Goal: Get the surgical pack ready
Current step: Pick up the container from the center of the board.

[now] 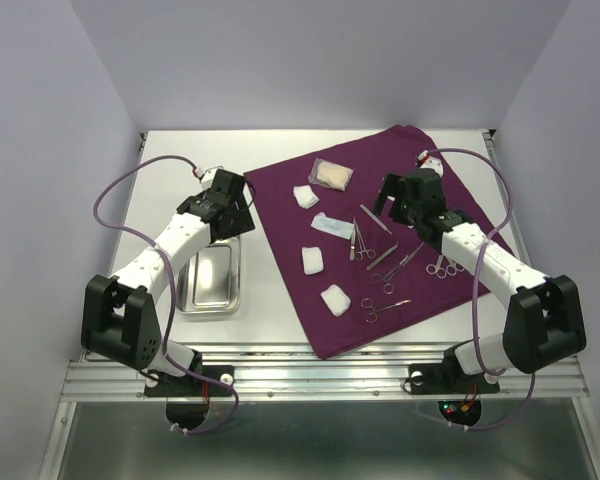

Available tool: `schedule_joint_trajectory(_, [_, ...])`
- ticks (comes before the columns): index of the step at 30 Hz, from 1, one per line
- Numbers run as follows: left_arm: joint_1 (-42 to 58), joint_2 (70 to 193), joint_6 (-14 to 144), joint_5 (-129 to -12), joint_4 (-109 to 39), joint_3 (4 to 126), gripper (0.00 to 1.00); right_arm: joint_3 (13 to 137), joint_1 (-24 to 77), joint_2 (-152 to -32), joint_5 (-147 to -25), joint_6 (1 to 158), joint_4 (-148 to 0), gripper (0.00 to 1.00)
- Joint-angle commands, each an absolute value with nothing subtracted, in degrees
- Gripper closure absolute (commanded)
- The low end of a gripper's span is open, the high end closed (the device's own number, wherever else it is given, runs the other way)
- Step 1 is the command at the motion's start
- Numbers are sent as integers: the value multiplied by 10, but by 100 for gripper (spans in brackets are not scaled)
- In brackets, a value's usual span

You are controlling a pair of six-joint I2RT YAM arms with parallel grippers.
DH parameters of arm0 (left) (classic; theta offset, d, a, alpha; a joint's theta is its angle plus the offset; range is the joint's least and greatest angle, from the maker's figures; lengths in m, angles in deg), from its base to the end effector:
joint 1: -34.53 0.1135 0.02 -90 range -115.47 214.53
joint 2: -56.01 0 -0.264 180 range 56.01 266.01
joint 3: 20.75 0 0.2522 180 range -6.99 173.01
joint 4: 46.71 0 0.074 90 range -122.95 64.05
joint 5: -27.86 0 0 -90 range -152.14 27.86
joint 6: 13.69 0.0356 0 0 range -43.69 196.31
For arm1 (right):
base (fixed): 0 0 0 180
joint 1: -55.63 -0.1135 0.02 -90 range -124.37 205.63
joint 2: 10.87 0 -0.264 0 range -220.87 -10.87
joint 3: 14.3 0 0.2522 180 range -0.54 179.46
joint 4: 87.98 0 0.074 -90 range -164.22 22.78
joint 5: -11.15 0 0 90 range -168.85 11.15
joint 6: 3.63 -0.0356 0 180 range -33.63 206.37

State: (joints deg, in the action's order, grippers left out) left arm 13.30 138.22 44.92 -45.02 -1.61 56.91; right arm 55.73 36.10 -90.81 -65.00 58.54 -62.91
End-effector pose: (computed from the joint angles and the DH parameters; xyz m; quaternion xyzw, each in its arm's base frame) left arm 0.2886 -0.1009 0.2727 -0.1333 0.9200 -0.0259 0.3676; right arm 0.2962 0.0960 0.2678 0.1193 0.8741 0.0862 0.4629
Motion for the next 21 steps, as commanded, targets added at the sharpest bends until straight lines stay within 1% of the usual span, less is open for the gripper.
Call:
schedule_joint_trajectory(1, [110,1373,384,-454,9,544,25,575,363,-898,-659,595,-654,0])
schedule_joint_trajectory(5, [107,1386,347,-445,21,517,31,576,363,-894,-647,594,-648,0])
schedule_joint_trajectory(9, [107,1391,332,-444,13,494,34,571,363,-891,-644,595,-648,0])
schedule_joint_trajectory(10, [106,1393,329,-446,13,485,37,571,363,-891,-643,596,-647,0])
schedule_joint_trajectory(12, [105,1399,325,-452,5,473,37,571,363,-892,-643,596,-646,0])
schedule_joint_trajectory(14, [103,1401,325,-461,-9,460,40,571,363,-892,-642,595,-645,0])
schedule_joint_trajectory(21, [81,1418,322,-464,-31,444,57,569,363,-892,-643,591,-646,0])
